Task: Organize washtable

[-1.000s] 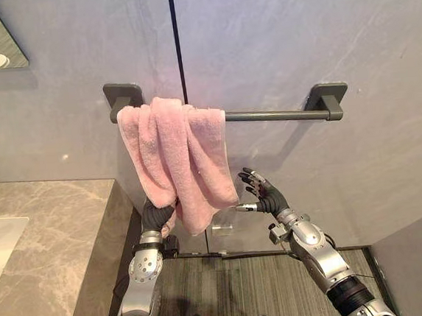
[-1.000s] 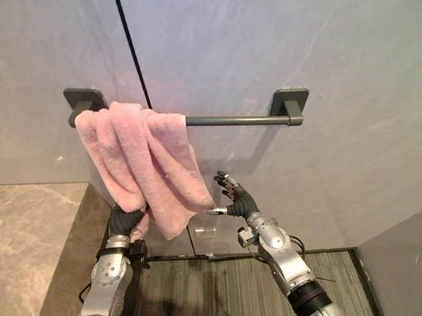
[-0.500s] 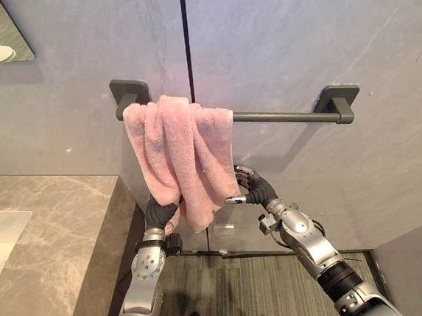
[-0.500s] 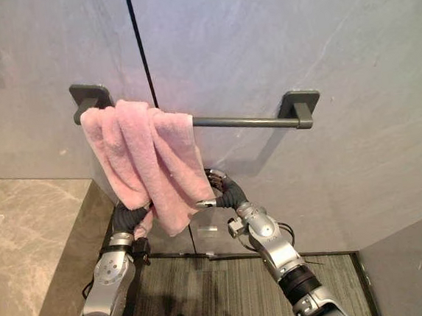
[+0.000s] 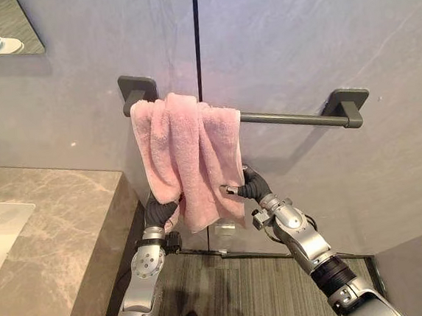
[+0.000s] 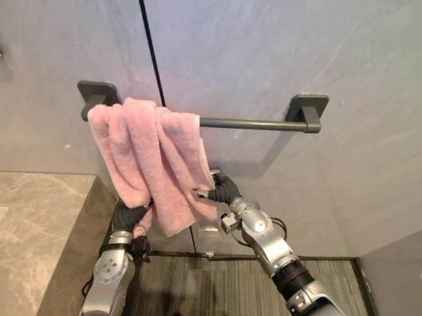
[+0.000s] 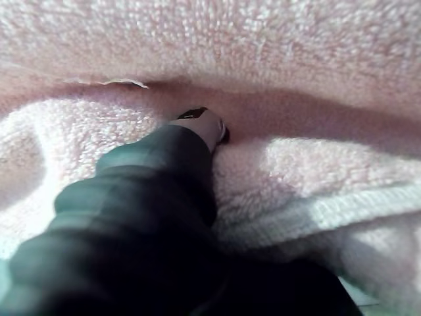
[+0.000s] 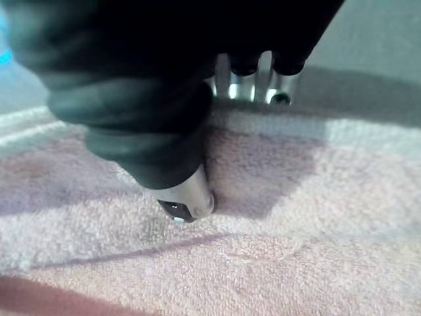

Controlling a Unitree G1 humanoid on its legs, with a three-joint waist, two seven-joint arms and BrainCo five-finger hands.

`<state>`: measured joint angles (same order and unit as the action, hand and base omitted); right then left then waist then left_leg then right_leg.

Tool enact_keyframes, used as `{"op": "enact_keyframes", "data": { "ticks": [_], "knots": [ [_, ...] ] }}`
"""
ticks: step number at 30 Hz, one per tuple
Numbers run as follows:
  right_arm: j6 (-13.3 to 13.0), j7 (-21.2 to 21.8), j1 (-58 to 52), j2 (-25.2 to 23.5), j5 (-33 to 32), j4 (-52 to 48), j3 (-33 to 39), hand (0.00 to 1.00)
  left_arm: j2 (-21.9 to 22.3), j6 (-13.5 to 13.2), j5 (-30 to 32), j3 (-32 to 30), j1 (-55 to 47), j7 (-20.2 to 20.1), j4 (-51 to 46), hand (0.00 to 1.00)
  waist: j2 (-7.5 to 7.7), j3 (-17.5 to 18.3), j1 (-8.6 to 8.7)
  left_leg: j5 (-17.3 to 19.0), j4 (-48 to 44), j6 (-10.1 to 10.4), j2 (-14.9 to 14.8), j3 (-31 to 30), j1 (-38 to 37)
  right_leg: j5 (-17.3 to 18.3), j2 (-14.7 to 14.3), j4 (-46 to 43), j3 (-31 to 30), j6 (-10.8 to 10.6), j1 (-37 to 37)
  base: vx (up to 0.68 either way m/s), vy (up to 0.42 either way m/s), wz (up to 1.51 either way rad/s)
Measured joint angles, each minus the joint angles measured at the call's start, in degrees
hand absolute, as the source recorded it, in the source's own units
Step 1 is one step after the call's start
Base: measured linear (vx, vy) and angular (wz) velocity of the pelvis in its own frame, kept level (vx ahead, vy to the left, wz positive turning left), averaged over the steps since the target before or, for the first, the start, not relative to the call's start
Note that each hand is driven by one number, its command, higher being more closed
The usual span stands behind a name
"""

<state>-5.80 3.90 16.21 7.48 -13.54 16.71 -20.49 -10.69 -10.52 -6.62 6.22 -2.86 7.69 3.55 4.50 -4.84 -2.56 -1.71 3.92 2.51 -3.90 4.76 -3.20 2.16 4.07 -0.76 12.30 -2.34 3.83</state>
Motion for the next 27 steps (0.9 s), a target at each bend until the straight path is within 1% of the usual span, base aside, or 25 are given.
{"op": "enact_keyframes", "data": {
  "ticks": [1,2,11,12,21,27],
  "knots": [
    [0.0,0.04,0.0,-0.22,0.02,0.0,0.17,1.0,0.0,0.0,0.0,0.0,0.0,-0.02,-0.01,1.0,0.0,0.0,0.06,0.01,0.03,0.02,-0.01,0.07,-0.01,0.0,-0.01,0.09,-0.07,0.0,0.0,-0.03,0.006,-0.01],
    [0.0,0.07,0.0,-0.23,0.02,-0.01,0.19,0.0,0.0,0.0,0.0,0.0,0.0,-0.02,-0.01,1.0,0.0,0.0,0.05,0.01,0.03,0.02,0.0,0.09,-0.01,0.0,-0.01,0.12,-0.09,0.0,0.0,0.0,0.0,0.0],
    [0.0,0.16,-0.02,-0.22,0.08,-0.01,0.23,0.0,0.01,0.0,0.03,0.0,0.0,-0.04,-0.03,1.0,-0.01,-0.01,0.09,0.03,0.06,0.04,-0.04,0.34,-0.11,-0.02,-0.05,0.2,-0.36,0.02,0.0,0.0,0.0,0.0],
    [0.0,0.17,-0.04,-0.22,0.1,-0.01,0.28,1.0,0.02,0.0,0.03,0.01,0.0,-0.05,-0.03,1.0,-0.01,-0.01,0.1,0.03,0.06,0.04,-0.04,0.36,-0.13,-0.02,-0.05,0.21,-0.39,0.03,0.0,0.0,0.0,0.0],
    [0.0,0.24,-0.37,-0.24,0.14,-0.01,0.59,1.0,0.37,0.0,0.04,0.01,-0.01,-0.1,-0.06,1.0,-0.03,-0.02,0.15,0.03,0.08,0.04,-0.03,0.37,-0.22,-0.03,-0.05,0.38,-0.39,0.02,0.17,0.0,0.0,0.0],
    [-0.01,1.28,-0.51,-0.41,0.16,-0.01,2.6,1.0,0.55,0.0,0.05,0.0,-0.02,-0.17,-0.06,1.0,-0.11,-0.07,0.16,0.04,0.16,0.04,-0.02,0.28,-0.42,-0.02,-0.05,0.53,-0.3,0.02,0.46,0.0,0.0,0.0]
  ]
}}
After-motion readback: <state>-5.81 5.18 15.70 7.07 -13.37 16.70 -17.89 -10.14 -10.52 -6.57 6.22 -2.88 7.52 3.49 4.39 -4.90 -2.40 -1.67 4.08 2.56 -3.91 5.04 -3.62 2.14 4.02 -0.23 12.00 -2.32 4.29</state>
